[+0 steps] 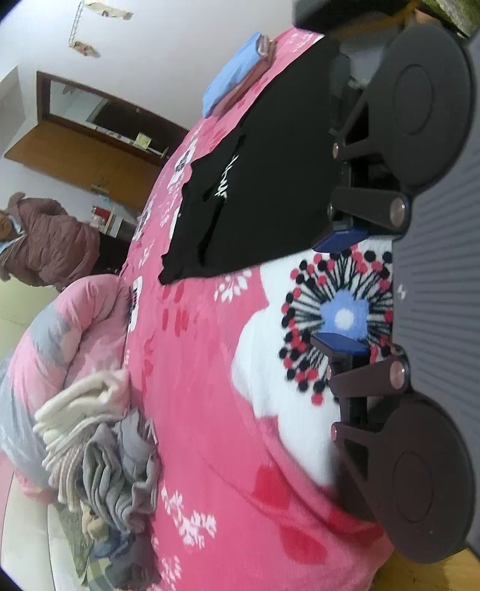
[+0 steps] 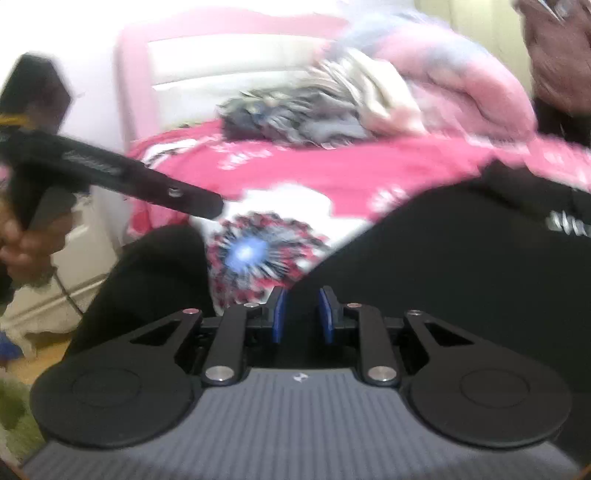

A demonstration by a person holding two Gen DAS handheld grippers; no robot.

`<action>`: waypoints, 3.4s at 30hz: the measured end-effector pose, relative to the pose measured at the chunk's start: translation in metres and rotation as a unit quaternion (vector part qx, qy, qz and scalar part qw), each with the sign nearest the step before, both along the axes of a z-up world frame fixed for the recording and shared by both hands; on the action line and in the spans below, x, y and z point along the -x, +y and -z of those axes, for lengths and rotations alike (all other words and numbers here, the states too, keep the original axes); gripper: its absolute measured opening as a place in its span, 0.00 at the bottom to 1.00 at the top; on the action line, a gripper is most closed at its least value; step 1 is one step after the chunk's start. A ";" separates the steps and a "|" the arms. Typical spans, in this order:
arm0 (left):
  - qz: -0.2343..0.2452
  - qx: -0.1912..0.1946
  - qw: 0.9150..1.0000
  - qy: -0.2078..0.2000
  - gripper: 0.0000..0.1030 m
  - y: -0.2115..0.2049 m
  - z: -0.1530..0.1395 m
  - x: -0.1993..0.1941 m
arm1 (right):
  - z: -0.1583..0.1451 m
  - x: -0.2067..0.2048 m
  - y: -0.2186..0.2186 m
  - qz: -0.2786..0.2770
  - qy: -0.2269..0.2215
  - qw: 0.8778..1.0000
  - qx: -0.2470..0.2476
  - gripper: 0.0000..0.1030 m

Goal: Fold clothes

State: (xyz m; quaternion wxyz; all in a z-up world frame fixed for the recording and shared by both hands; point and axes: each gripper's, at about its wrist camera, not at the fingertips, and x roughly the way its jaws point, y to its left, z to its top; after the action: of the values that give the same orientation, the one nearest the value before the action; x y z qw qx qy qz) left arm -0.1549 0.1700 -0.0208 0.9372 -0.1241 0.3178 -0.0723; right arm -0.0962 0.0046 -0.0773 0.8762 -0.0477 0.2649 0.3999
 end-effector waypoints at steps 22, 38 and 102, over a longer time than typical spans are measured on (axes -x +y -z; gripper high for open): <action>0.145 -0.038 0.989 -0.001 0.48 -0.105 0.016 -0.051 | 0.008 0.064 -0.083 0.069 -0.003 0.997 0.023 0.15; 0.176 -0.089 0.980 0.031 0.52 -0.135 0.033 -0.052 | 0.007 0.116 -0.201 0.246 0.026 0.969 -0.001 0.16; 0.149 -0.152 0.973 0.089 1.00 -0.191 0.037 -0.064 | 0.002 0.033 -0.180 0.444 0.011 0.893 0.075 0.99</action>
State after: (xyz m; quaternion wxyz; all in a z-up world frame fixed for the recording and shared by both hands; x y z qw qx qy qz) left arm -0.0907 -0.0206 -0.0580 0.8916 0.0628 0.4226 -0.1504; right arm -0.1290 -0.1757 -0.0795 0.9533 0.0139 0.2975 -0.0512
